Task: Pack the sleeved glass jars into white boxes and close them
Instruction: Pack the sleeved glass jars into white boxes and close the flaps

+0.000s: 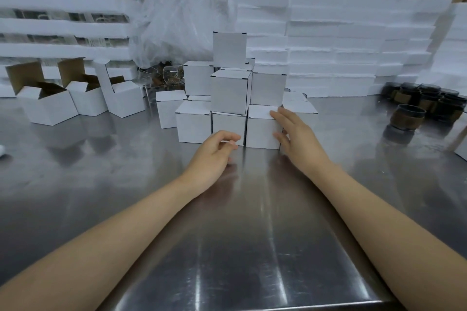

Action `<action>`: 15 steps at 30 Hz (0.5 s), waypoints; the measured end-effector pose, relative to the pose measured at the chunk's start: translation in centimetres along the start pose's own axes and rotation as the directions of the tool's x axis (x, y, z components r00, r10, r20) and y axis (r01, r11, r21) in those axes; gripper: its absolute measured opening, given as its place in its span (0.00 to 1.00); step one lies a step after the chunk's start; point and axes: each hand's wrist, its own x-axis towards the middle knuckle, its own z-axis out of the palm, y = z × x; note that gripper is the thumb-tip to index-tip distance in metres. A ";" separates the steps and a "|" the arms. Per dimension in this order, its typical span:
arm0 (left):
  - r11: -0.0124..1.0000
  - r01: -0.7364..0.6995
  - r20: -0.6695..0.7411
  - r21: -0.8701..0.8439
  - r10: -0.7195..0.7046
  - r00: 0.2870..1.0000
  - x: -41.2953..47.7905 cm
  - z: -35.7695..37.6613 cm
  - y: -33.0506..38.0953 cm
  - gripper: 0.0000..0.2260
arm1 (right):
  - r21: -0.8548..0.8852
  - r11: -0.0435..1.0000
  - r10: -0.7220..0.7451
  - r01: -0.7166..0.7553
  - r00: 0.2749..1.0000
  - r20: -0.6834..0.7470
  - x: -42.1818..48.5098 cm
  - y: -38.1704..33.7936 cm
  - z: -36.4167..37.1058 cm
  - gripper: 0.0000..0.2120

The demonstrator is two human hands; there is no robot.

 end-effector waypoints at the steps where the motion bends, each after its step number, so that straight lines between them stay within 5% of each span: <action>1: 1.000 -0.011 -0.001 0.019 0.011 1.000 0.0 0.0 -0.1 0.11 | -0.002 1.000 0.009 -0.009 1.000 -0.007 0.0 -0.1 0.1 0.22; 9: 0.972 -0.151 -0.219 0.179 0.190 0.957 0.2 -0.8 -0.1 0.13 | -0.042 0.998 0.032 -0.036 0.994 -0.100 0.0 -0.3 0.4 0.14; 15: 0.913 -0.199 -0.492 0.357 0.365 0.791 2.2 -5.3 0.1 0.09 | -0.152 0.979 0.121 -0.135 0.988 -0.097 0.2 -0.3 0.3 0.18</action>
